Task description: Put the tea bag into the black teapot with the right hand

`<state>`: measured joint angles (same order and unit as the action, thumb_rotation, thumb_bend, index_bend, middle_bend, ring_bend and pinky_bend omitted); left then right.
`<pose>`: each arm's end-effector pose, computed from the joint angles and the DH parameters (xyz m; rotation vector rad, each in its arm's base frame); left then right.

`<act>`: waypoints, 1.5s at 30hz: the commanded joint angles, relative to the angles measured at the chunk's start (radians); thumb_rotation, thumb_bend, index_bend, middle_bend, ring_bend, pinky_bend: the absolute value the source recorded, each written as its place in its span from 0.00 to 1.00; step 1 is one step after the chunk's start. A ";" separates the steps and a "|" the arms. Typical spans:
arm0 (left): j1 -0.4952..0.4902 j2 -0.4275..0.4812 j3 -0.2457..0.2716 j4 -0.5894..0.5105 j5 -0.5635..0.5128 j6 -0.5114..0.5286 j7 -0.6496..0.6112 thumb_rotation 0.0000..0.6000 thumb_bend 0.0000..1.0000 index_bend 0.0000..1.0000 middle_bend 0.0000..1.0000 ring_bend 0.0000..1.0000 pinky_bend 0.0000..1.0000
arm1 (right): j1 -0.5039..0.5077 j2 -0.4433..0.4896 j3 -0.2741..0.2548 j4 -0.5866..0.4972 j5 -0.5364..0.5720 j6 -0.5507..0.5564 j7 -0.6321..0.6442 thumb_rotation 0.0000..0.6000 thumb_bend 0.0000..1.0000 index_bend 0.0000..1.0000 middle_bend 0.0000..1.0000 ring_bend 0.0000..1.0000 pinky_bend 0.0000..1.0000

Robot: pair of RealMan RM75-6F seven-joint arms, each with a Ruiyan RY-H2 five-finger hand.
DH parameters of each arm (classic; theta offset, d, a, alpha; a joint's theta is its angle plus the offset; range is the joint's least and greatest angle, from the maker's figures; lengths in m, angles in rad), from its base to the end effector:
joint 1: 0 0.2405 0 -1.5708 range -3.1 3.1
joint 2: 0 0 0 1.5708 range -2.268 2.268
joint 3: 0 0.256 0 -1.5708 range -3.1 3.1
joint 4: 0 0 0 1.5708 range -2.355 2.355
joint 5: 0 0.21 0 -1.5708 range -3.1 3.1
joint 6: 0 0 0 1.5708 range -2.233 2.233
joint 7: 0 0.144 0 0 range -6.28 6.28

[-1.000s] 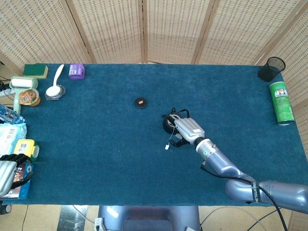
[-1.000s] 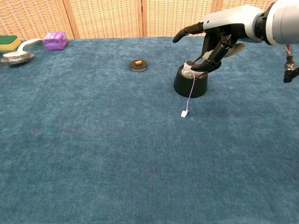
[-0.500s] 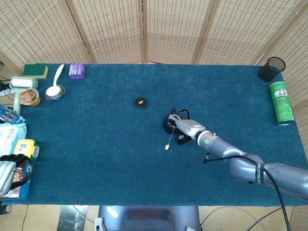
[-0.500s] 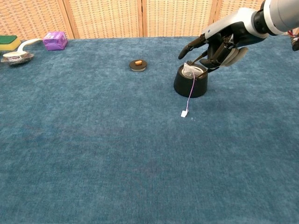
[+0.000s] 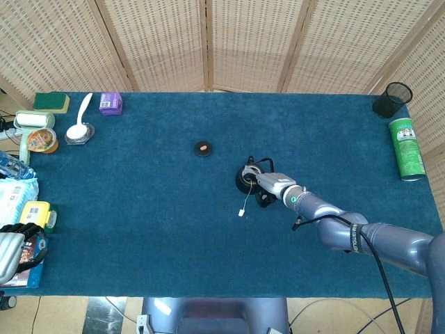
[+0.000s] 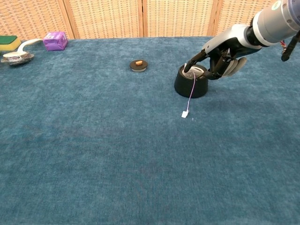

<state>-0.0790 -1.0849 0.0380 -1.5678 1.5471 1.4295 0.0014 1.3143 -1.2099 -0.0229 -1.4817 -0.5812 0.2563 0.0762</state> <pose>-0.3283 0.1601 0.1537 -1.5175 -0.9310 -0.7681 -0.0946 -0.4084 0.0293 2.0257 -1.5237 0.4848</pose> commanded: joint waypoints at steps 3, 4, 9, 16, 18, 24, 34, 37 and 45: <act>0.001 -0.001 0.000 0.002 -0.002 -0.001 -0.002 1.00 0.33 0.48 0.45 0.38 0.35 | 0.040 -0.016 -0.044 0.017 0.025 0.003 0.012 1.00 0.74 0.00 1.00 1.00 1.00; 0.001 -0.001 0.000 0.003 -0.002 -0.001 -0.003 1.00 0.33 0.48 0.45 0.38 0.35 | 0.047 -0.019 -0.052 0.020 0.029 0.005 0.013 1.00 0.74 0.00 1.00 1.00 1.00; 0.001 -0.003 0.001 0.007 -0.002 -0.003 -0.006 1.00 0.33 0.48 0.44 0.38 0.35 | 0.086 -0.035 -0.102 0.038 0.059 0.012 0.019 1.00 0.74 0.00 1.00 1.00 1.00; 0.000 -0.004 0.001 0.009 -0.002 -0.004 -0.008 1.00 0.33 0.48 0.44 0.38 0.35 | 0.129 -0.051 -0.161 0.054 0.098 0.019 0.027 1.00 0.74 0.00 1.00 1.00 1.00; 0.000 -0.004 0.001 0.009 -0.002 -0.005 -0.010 1.00 0.33 0.48 0.44 0.38 0.35 | 0.139 -0.053 -0.175 0.053 0.109 0.023 0.030 1.00 0.74 0.00 1.00 1.00 1.00; 0.000 -0.004 0.001 0.011 -0.001 -0.004 -0.011 1.00 0.33 0.48 0.44 0.38 0.35 | 0.169 -0.045 -0.219 0.027 0.130 0.041 0.024 1.00 0.74 0.00 1.00 1.00 1.00; 0.002 -0.004 0.001 0.007 0.004 0.003 -0.011 1.00 0.33 0.48 0.44 0.38 0.35 | 0.172 -0.030 -0.198 -0.029 0.118 0.089 0.035 1.00 0.74 0.00 1.00 1.00 1.00; 0.005 -0.001 0.002 0.008 0.001 0.006 -0.012 1.00 0.33 0.48 0.44 0.38 0.35 | 0.160 -0.015 -0.181 -0.044 0.107 0.115 0.038 1.00 0.73 0.00 1.00 1.00 1.00; 0.001 -0.003 -0.001 0.006 0.009 0.007 -0.013 1.00 0.33 0.48 0.44 0.38 0.35 | 0.119 0.067 -0.138 -0.130 0.059 0.163 0.041 1.00 0.73 0.00 1.00 1.00 1.00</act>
<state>-0.0776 -1.0877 0.0373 -1.5618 1.5554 1.4365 -0.0120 1.4458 -1.1622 -0.1726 -1.5909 -0.5081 0.4045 0.1163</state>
